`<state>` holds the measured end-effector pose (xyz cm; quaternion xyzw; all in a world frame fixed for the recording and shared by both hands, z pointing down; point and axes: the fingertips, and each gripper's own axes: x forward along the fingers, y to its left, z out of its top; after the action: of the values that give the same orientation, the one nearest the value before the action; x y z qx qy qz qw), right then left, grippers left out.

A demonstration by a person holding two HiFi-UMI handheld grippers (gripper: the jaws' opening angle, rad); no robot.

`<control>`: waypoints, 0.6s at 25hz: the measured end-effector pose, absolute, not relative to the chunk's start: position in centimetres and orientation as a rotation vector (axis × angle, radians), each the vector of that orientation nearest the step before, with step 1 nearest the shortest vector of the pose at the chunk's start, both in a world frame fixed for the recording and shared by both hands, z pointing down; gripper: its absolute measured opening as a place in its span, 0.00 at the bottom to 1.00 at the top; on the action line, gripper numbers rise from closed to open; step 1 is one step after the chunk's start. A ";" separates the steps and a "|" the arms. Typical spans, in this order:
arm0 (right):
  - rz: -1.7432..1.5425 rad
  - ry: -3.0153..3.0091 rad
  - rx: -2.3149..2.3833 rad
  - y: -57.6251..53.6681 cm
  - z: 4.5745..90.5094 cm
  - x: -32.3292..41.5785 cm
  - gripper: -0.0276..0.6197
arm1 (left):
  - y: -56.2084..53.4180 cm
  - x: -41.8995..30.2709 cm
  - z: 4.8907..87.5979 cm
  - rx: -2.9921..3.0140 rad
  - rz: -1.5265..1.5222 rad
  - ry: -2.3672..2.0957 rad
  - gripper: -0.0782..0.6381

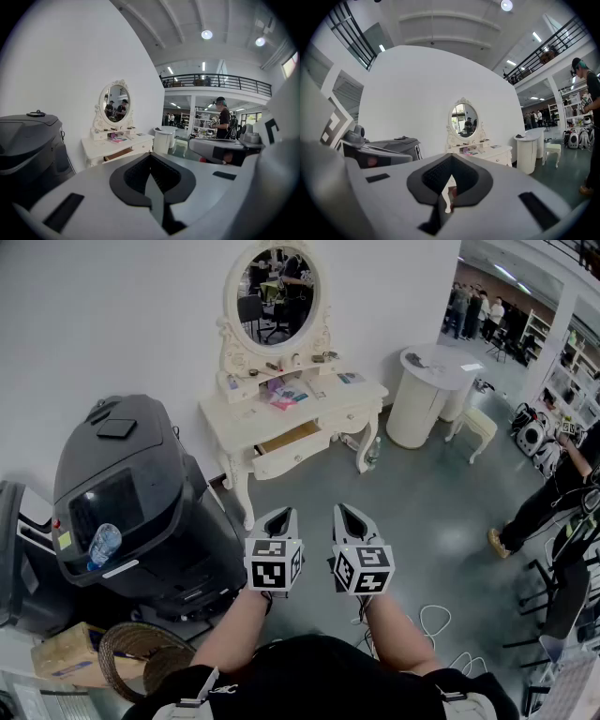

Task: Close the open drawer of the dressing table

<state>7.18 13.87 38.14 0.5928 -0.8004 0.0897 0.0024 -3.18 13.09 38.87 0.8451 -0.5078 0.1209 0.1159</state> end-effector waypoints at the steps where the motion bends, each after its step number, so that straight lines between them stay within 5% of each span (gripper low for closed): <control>1: 0.276 -2.506 1.863 14.1 38.2 7.5 0.05 | 13.3 -2.8 38.7 2.474 0.350 -1.490 0.12; 15: 0.313 -2.513 1.843 15.4 39.8 11.6 0.06 | 14.3 1.1 39.1 2.452 0.363 -1.523 0.12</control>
<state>11.59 15.38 39.77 0.5884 -0.8024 0.0999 0.0047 1.13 14.28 39.08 0.8372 -0.5199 0.1239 0.1160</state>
